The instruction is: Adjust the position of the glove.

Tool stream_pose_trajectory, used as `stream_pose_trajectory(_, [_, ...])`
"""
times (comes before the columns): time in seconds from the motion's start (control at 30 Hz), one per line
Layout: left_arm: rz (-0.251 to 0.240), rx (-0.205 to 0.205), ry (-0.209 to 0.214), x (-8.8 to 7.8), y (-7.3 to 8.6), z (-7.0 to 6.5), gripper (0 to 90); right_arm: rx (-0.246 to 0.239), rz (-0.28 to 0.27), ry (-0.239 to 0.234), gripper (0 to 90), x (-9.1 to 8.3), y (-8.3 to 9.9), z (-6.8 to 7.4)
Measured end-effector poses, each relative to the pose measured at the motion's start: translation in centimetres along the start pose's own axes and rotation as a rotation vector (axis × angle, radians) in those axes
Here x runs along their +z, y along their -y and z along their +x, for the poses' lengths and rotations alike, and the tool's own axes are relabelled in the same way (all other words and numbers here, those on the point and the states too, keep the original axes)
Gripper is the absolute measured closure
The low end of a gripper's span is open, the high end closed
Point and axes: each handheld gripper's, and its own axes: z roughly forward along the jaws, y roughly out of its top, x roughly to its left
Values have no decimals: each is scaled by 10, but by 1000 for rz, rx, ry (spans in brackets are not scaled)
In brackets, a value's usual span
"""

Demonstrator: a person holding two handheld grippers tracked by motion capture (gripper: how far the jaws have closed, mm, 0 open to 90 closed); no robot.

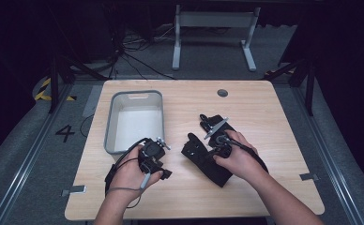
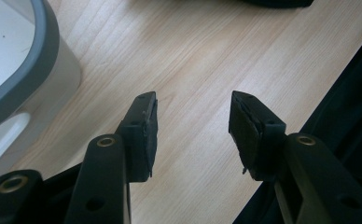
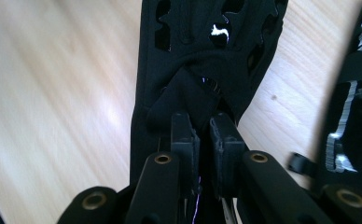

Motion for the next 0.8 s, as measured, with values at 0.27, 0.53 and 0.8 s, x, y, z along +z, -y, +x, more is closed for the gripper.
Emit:
stream_pose_trajectory(0.27, [13,14,7,5,-7,-1,528,-212,64,-56,811,-21,19,3])
stream_pose_trajectory(0.53, [17,26,13,8,-12,-2,526,-278,77,-100,805,-26,33,-2])
stream_pose_trajectory(0.8, [17,31,15,8,-13,-3,521,-356,111,-143,802,-23,40,-5])
